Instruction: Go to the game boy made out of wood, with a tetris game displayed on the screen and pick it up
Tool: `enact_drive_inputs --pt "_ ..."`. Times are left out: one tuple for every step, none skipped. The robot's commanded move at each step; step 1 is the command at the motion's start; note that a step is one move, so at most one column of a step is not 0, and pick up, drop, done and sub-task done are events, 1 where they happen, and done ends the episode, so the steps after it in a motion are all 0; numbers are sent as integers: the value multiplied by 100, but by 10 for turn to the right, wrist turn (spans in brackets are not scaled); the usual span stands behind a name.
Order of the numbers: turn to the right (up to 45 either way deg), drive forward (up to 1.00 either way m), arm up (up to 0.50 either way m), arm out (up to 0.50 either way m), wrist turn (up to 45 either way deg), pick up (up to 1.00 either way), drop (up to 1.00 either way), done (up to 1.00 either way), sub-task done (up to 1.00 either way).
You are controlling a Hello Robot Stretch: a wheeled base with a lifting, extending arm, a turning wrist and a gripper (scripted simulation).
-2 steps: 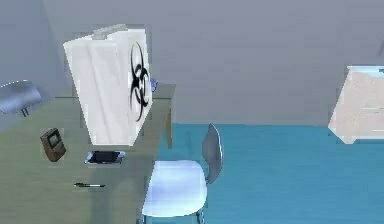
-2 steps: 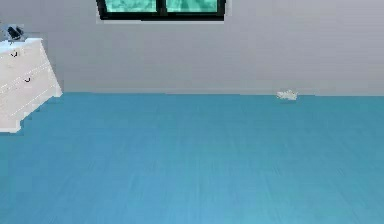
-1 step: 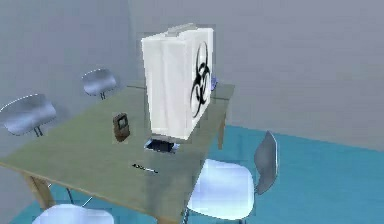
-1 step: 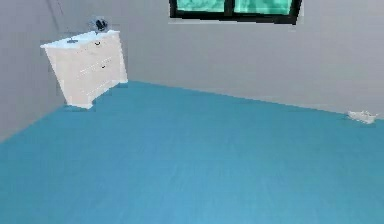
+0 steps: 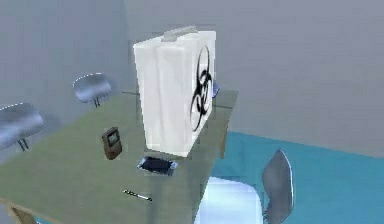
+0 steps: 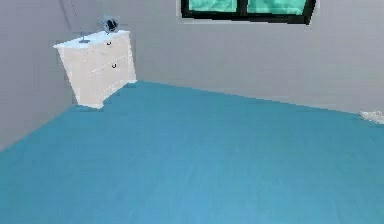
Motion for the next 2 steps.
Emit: enact_drive_inputs --pt "-450 0 0 0 0 0 0 0 0" --pt "-450 0 0 0 0 0 0 0 0"
